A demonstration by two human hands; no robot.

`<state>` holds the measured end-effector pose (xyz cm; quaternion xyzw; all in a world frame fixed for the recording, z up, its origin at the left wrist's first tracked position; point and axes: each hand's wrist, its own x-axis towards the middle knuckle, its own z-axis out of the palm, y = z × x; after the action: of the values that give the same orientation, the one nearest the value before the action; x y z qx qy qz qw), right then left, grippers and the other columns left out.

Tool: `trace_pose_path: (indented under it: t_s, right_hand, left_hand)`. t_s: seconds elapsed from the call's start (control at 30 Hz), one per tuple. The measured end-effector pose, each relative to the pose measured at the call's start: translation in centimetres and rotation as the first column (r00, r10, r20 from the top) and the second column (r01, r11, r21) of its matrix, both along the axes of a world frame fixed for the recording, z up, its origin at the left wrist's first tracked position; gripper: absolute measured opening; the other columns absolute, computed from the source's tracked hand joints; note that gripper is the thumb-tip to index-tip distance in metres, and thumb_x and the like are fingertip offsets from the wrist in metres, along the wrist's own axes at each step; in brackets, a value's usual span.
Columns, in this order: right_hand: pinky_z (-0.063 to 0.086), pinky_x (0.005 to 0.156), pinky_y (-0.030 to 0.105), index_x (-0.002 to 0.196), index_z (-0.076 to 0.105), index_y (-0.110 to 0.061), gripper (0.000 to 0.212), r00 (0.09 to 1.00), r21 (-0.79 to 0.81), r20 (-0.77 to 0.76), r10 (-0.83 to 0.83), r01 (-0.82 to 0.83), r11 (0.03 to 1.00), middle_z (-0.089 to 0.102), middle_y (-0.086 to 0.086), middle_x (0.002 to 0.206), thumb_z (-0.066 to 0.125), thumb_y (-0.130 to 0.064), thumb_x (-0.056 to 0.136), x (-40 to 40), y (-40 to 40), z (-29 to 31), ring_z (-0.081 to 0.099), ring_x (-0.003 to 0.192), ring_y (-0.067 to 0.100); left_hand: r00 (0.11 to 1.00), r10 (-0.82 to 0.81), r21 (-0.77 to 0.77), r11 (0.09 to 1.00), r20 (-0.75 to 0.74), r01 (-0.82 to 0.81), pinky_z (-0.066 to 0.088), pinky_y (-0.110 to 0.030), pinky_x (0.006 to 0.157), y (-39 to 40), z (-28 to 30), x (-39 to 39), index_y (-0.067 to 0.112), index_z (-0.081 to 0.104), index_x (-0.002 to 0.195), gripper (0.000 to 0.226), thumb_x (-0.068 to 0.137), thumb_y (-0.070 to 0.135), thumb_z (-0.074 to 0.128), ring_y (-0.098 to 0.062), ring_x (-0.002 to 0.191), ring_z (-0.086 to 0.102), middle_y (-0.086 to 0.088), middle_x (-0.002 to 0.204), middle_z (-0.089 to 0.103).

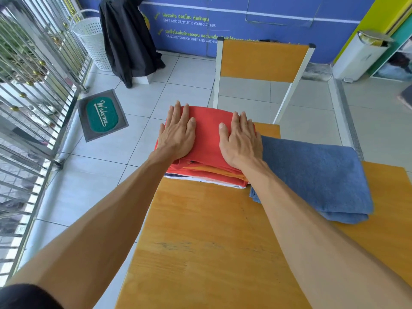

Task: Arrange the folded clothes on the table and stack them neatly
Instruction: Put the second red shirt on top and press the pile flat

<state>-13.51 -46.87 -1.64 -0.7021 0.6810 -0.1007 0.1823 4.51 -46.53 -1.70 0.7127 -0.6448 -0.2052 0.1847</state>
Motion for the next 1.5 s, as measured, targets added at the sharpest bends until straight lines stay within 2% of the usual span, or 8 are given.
trace_pose_path:
  t_s: [0.37,0.53,0.7,0.83,1.03,1.17,1.33,1.5]
  right_hand:
    - [0.003,0.123,0.056,0.162,0.010,-0.022,0.069,1.000,-0.096,-0.020,-0.011,0.009,0.995,0.006,0.002,0.170,0.010,-0.057,0.103,0.2,0.3,-1.2,0.005,0.156,0.022]
    - [-0.001,0.120,0.062,0.160,0.020,-0.018,0.066,0.975,-0.124,-0.221,0.007,-0.036,0.992,0.013,0.005,0.169,0.013,-0.052,0.104,0.6,-0.5,0.7,0.007,0.155,0.029]
    - [-0.006,0.121,0.060,0.157,0.031,-0.024,0.066,0.975,-0.206,-0.209,0.079,-0.123,0.971,0.013,0.006,0.169,0.003,-0.053,0.104,3.0,-0.5,2.6,0.001,0.155,0.034]
    - [-0.003,0.123,0.055,0.160,0.023,-0.029,0.065,0.969,-0.111,-0.176,0.171,-0.193,0.975,0.006,0.005,0.170,0.003,-0.056,0.104,4.5,-0.2,2.1,-0.003,0.156,0.032]
    - [-0.007,0.118,0.064,0.159,0.019,-0.039,0.067,0.980,-0.053,-0.116,0.164,-0.171,0.984,0.003,-0.002,0.170,0.001,-0.064,0.100,4.2,-0.3,1.4,-0.009,0.156,0.026]
    - [-0.006,0.116,0.068,0.156,0.023,-0.045,0.066,0.982,-0.045,-0.076,0.174,-0.178,0.983,0.003,-0.003,0.170,0.002,-0.068,0.098,4.1,-0.3,1.4,-0.010,0.155,0.027]
    - [-0.003,0.115,0.070,0.155,0.023,-0.047,0.064,0.976,-0.065,-0.109,0.188,-0.196,0.979,0.004,-0.002,0.170,0.005,-0.069,0.098,3.8,-0.2,1.0,-0.008,0.156,0.028]
    - [-0.002,0.114,0.072,0.156,0.021,-0.047,0.063,0.968,-0.107,-0.162,0.191,-0.209,0.972,0.005,0.001,0.170,0.010,-0.069,0.097,3.9,0.3,0.5,-0.008,0.155,0.031]
  left_hand:
    - [0.999,0.022,0.005,1.000,-0.040,-0.021,0.004,-0.045,0.122,-0.1,-1.1,-0.2,0.016,0.002,0.156,0.062,0.103,0.046,0.013,-0.015,0.151,-0.010,0.000,0.165,-0.008]
    - [0.989,-0.114,-0.052,0.993,-0.097,0.110,0.013,-0.048,0.120,1.6,3.6,1.6,0.015,0.043,0.144,0.046,0.105,0.037,0.031,-0.023,0.151,0.008,-0.010,0.162,0.018]
    - [0.967,-0.253,-0.027,0.967,0.020,0.254,0.022,-0.040,0.118,6.7,5.4,5.7,0.033,0.057,0.136,0.052,0.085,0.036,0.070,-0.012,0.149,0.017,0.000,0.158,0.032]
    - [0.940,-0.332,-0.090,0.937,0.071,0.338,0.035,-0.037,0.114,8.7,4.7,5.9,0.029,0.066,0.126,0.048,0.081,0.039,0.075,-0.015,0.144,0.032,-0.002,0.150,0.046]
    - [0.987,-0.146,-0.313,0.942,-0.060,0.120,0.049,-0.035,0.101,9.0,3.0,4.5,0.018,0.078,0.100,0.024,0.078,0.010,0.076,-0.013,0.126,0.057,0.000,0.124,0.068]
    - [1.000,0.000,-0.415,0.910,-0.029,-0.013,0.055,-0.037,0.072,8.4,2.7,3.1,0.017,0.070,0.080,0.022,0.066,0.001,0.066,-0.018,0.101,0.063,0.005,0.096,0.070]
    - [0.994,0.110,-0.369,0.925,0.024,-0.094,0.047,-0.035,0.059,7.6,2.0,3.1,0.019,0.060,0.080,0.019,0.068,0.008,0.069,-0.019,0.090,0.050,0.008,0.087,0.055]
    - [0.980,-0.201,-0.079,0.977,-0.001,0.200,0.038,-0.026,0.078,8.6,3.4,5.6,0.023,0.068,0.102,0.035,0.069,0.017,0.077,-0.018,0.100,0.046,0.004,0.103,0.053]
